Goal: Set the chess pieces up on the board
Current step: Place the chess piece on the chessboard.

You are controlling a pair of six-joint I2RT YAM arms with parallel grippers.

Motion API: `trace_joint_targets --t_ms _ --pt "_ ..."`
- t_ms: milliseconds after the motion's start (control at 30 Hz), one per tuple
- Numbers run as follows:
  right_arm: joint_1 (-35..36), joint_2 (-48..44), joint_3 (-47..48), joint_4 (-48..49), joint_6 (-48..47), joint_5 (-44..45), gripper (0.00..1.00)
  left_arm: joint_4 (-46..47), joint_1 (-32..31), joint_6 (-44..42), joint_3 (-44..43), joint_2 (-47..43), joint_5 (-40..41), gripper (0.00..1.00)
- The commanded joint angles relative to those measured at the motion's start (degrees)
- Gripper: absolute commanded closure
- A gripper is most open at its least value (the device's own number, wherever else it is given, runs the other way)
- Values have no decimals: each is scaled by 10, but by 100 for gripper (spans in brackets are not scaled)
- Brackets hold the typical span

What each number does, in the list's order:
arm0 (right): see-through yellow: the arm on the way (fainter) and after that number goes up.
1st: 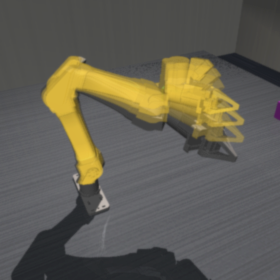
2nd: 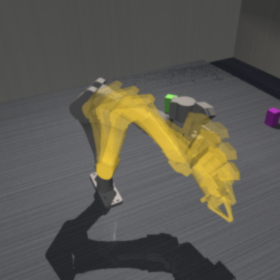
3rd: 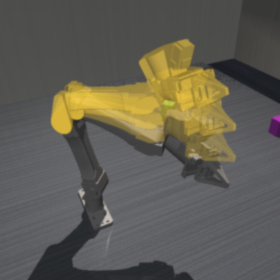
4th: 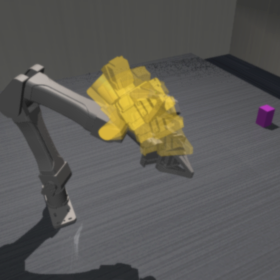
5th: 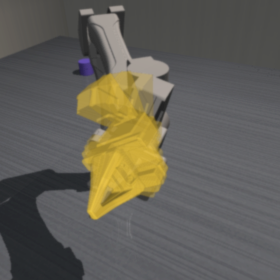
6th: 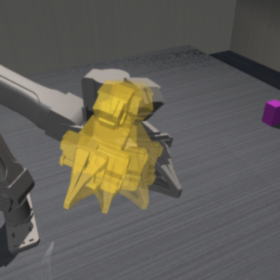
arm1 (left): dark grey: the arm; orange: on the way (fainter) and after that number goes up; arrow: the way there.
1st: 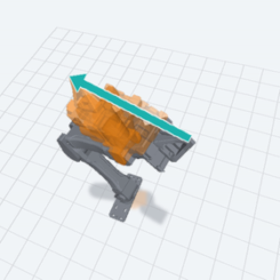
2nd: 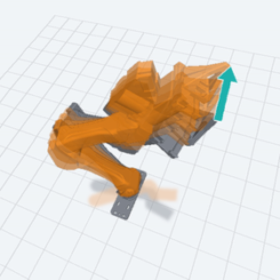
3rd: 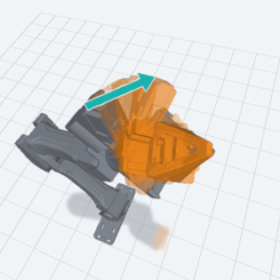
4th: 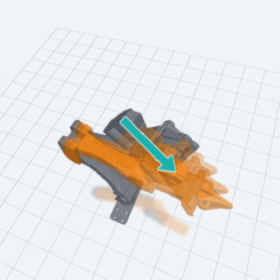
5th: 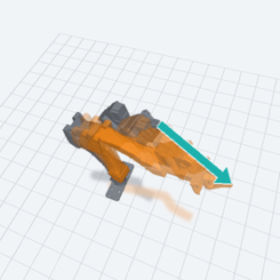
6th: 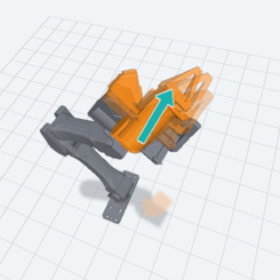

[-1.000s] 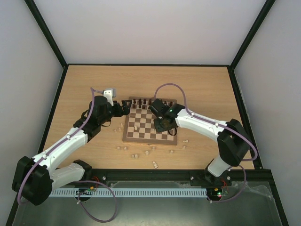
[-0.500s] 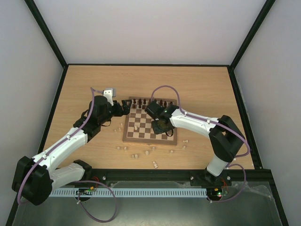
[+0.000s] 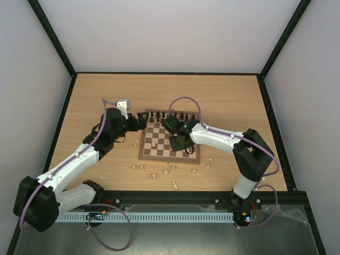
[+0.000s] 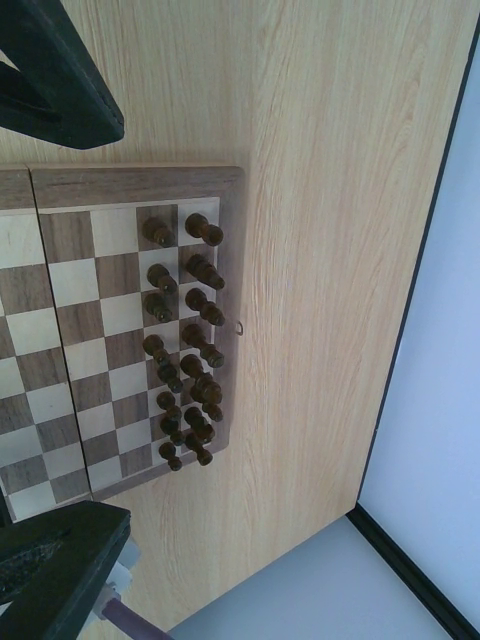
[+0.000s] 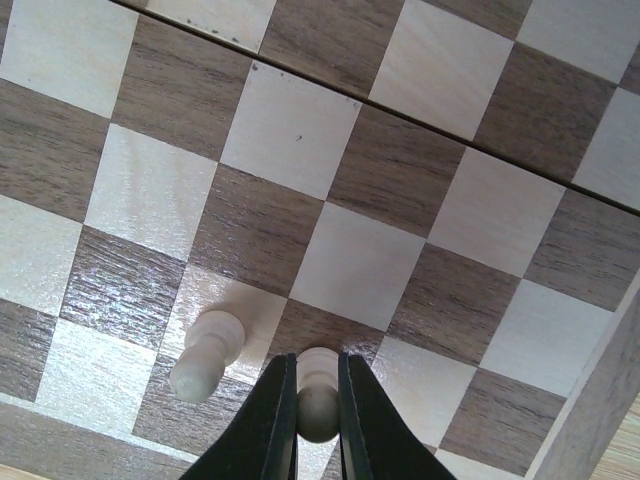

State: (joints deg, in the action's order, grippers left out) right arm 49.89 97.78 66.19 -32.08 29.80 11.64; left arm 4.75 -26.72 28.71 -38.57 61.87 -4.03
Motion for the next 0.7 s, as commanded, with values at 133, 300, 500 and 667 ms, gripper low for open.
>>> trace_joint_targets --t_ms 133,300,500,667 --pt "3 11 11 -3 5 5 98 -8 -2 -1 -17 -8 4 1" --pt "3 11 8 -3 6 2 94 -8 -2 -1 -17 -8 2 1" --pt "3 7 5 -5 8 2 91 -8 -3 -1 -17 -8 1 0" --pt "3 4 1 -6 8 1 86 -8 -3 -1 -17 -10 1 1"
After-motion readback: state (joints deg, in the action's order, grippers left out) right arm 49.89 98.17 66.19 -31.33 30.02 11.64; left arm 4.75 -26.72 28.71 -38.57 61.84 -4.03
